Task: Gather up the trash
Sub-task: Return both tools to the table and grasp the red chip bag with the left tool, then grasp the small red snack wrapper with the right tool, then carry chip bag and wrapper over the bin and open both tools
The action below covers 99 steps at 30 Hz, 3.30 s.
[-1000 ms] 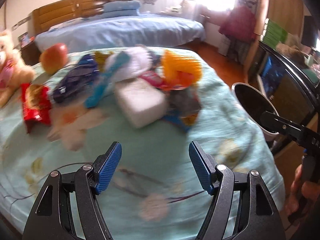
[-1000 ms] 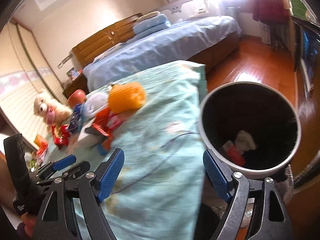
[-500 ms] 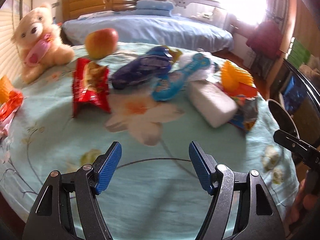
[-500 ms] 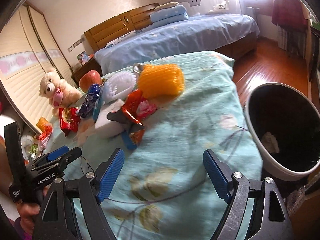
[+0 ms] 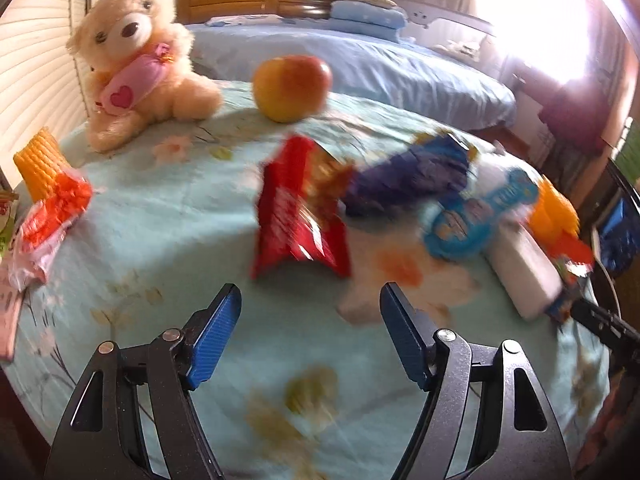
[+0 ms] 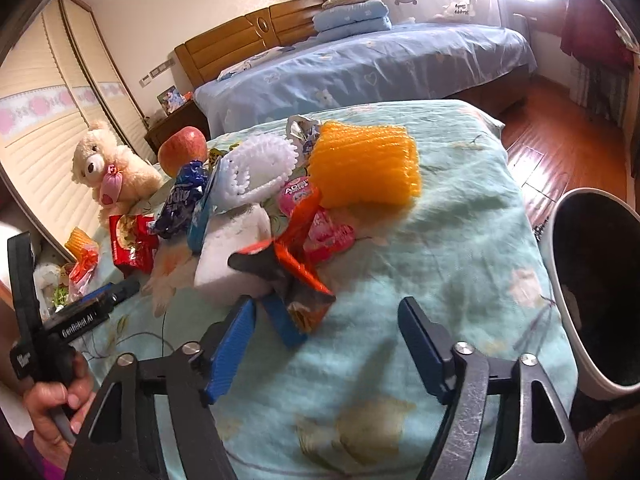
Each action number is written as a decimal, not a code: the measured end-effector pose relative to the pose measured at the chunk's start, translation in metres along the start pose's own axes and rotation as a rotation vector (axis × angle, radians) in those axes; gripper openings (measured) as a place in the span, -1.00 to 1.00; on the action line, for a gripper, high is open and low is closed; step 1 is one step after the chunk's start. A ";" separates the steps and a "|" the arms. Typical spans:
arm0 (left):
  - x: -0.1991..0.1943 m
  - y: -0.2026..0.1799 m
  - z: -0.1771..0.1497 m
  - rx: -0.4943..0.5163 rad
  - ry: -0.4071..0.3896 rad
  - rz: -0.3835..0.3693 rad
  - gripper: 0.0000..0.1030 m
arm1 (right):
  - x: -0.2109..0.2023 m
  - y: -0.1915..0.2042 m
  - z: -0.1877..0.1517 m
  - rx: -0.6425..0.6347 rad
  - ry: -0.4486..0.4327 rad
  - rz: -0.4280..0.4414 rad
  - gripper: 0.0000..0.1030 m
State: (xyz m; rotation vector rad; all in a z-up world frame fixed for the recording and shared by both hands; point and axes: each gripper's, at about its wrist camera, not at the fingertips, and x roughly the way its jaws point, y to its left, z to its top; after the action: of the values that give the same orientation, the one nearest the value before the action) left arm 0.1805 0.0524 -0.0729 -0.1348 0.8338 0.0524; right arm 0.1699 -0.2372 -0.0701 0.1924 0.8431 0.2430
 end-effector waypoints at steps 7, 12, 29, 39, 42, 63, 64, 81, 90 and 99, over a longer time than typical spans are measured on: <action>0.019 0.015 0.017 -0.023 0.016 -0.018 -0.22 | 0.017 0.002 0.009 0.010 0.030 0.004 -0.27; 0.012 0.010 0.014 0.000 0.005 -0.059 -0.74 | 0.011 0.004 0.005 -0.006 0.015 0.018 -0.65; -0.037 -0.053 -0.029 0.115 0.005 -0.196 -0.77 | -0.034 -0.017 -0.015 0.031 -0.045 -0.001 -0.69; -0.050 -0.098 -0.046 0.197 0.022 -0.276 -0.77 | -0.056 -0.039 -0.026 0.072 -0.071 -0.024 -0.69; -0.051 -0.112 -0.050 0.230 0.025 -0.293 -0.77 | -0.062 -0.048 -0.029 0.087 -0.079 -0.033 -0.69; -0.047 -0.214 -0.054 0.425 0.052 -0.404 -0.77 | -0.106 -0.120 -0.047 0.201 -0.138 -0.159 -0.69; -0.046 -0.219 -0.054 0.434 0.053 -0.409 -0.77 | -0.107 -0.124 -0.048 0.208 -0.140 -0.165 -0.69; -0.044 -0.265 -0.058 0.508 0.075 -0.442 -0.77 | -0.116 -0.164 -0.054 0.268 -0.154 -0.218 -0.69; -0.039 -0.293 -0.054 0.544 0.091 -0.468 -0.77 | -0.115 -0.177 -0.052 0.276 -0.153 -0.262 -0.69; -0.027 -0.336 -0.046 0.565 0.131 -0.494 -0.76 | -0.112 -0.196 -0.042 0.279 -0.144 -0.311 -0.69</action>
State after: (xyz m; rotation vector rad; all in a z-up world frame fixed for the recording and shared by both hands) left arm 0.1616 -0.2868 -0.0503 0.1932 0.8968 -0.6585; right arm 0.0934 -0.4532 -0.0692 0.3315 0.7497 -0.1804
